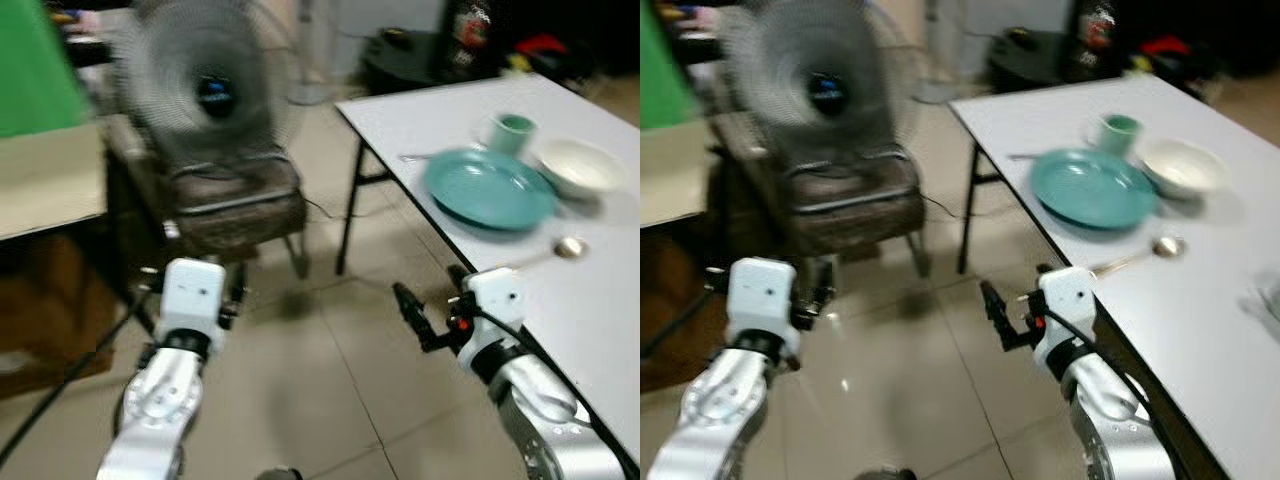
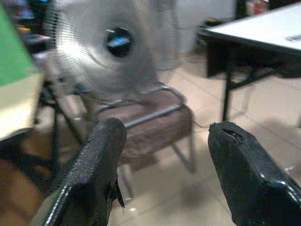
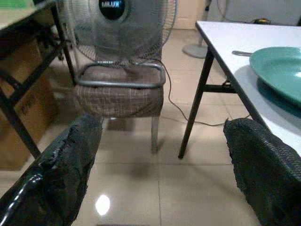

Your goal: Setting the table

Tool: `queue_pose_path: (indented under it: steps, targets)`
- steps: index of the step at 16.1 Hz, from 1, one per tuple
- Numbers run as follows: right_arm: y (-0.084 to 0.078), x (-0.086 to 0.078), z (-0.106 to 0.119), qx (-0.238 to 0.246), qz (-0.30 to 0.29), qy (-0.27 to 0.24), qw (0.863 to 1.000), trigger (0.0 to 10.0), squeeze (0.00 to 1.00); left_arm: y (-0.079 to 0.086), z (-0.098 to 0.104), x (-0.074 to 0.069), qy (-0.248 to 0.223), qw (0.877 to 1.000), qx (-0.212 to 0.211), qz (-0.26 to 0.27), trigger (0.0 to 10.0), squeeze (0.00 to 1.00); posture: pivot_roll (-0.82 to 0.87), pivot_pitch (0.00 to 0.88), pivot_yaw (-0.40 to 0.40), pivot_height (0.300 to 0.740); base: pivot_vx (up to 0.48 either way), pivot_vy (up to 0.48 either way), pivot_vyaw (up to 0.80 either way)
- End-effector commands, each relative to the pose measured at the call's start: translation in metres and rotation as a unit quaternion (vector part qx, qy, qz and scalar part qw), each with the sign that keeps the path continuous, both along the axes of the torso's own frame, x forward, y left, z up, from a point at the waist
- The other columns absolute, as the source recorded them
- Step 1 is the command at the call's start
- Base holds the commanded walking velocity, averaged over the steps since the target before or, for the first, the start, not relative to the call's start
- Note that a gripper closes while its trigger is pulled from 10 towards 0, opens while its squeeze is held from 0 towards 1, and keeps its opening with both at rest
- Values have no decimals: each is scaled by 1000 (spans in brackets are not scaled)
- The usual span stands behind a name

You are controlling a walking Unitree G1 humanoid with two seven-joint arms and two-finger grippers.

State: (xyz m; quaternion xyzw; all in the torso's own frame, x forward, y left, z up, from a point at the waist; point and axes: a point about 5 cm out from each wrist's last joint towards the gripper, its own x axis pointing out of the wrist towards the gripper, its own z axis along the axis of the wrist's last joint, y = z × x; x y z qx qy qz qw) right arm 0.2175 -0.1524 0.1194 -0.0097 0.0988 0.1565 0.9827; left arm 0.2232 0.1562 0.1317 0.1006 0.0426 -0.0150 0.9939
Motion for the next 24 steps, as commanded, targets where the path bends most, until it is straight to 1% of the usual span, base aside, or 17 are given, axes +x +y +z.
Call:
queue_pose_path:
  steps: [1, 3, 5, 8, 9, 10, 13, 15, 16, 17, 18, 21, 22, 23, 24]
  targets:
    - [0, 0, -2, 11, -9, 7, 1000, 10000, 1000, -2, 3, -1, -1, 1000, -10, -8, 10000, 0, 6, 28, 5, 740, 0, 0, 800]
    - [3, -7, -7, 11, -4, 19, 1000, 10000, 1000, 0, 3, -1, -2, 1000, -12, -14, 10000, 0, -3, 12, 30, 740, 0, 0, 800]
    - [5, -9, -5, 18, 0, 21, 1000, 10000, 1000, 1, 5, 1, -3, 1000, -17, -17, 10000, 0, -2, 0, 51, 740, 0, 0, 800]
    - [7, -6, -4, 19, 17, 22, 999, 10000, 1000, -4, 9, 4, -11, 999, -34, -36, 10000, 0, -3, 4, 44, 740, 0, 0, 800]
    - [8, -4, -2, 17, 21, 14, 1000, 10000, 1000, -1, 8, 4, -10, 999, -42, -27, 10000, 0, -9, 1, 53, 740, 0, 0, 800]
    - [9, -3, 0, 15, 26, 8, 1000, 10000, 1000, 1, 6, 6, -8, 999, -42, -20, 10000, 0, -13, 0, 44, 740, 0, 0, 800]
    - [14, -2, 4, 22, 45, 5, 999, 10000, 1000, -1, 8, 6, -13, 999, -42, -21, 10000, 0, -6, 0, 17, 740, 0, 0, 800]
    - [20, 5, 7, 19, 83, -3, 996, 10000, 1000, 2, 13, 4, -24, 999, -47, -7, 10000, 0, 7, 0, 4, 740, 242, 0, 800]
    - [19, 8, 3, 6, 87, 2, 996, 10000, 1000, 4, 9, 4, -18, 999, -37, 1, 10000, 0, 15, 0, -7, 740, 251, 0, 800]
    - [21, 10, 4, 17, 95, 5, 995, 10000, 1000, 5, 11, 3, -20, 999, -40, -1, 10000, 0, 15, 11, -6, 740, 251, 0, 800]
    - [22, 10, 6, 16, 100, 4, 995, 10000, 1000, 7, 14, 3, -23, 999, -46, 4, 10000, 0, 15, 13, -6, 740, 262, 0, 800]
    - [24, 12, 6, 22, 93, 1, 995, 10000, 1000, 10, 16, 2, -26, 999, -46, 9, 10000, 0, 24, 3, -12, 740, 283, 0, 800]
    - [27, 13, 6, 24, 100, -2, 995, 10000, 1000, 10, 15, 3, -28, 998, -48, 10, 10000, 0, 18, 15, -4, 740, 307, 0, 800]
    - [28, 14, 3, 15, 98, 0, 995, 10000, 1000, 12, 12, 5, -23, 999, -43, 13, 10000, 0, 17, 23, -5, 740, 319, 0, 800]
    - [27, 13, 6, 14, 95, -4, 995, 10000, 1000, 12, 14, 5, -24, 999, -46, 11, 10000, 0, 13, 26, -1, 740, 319, 0, 669]
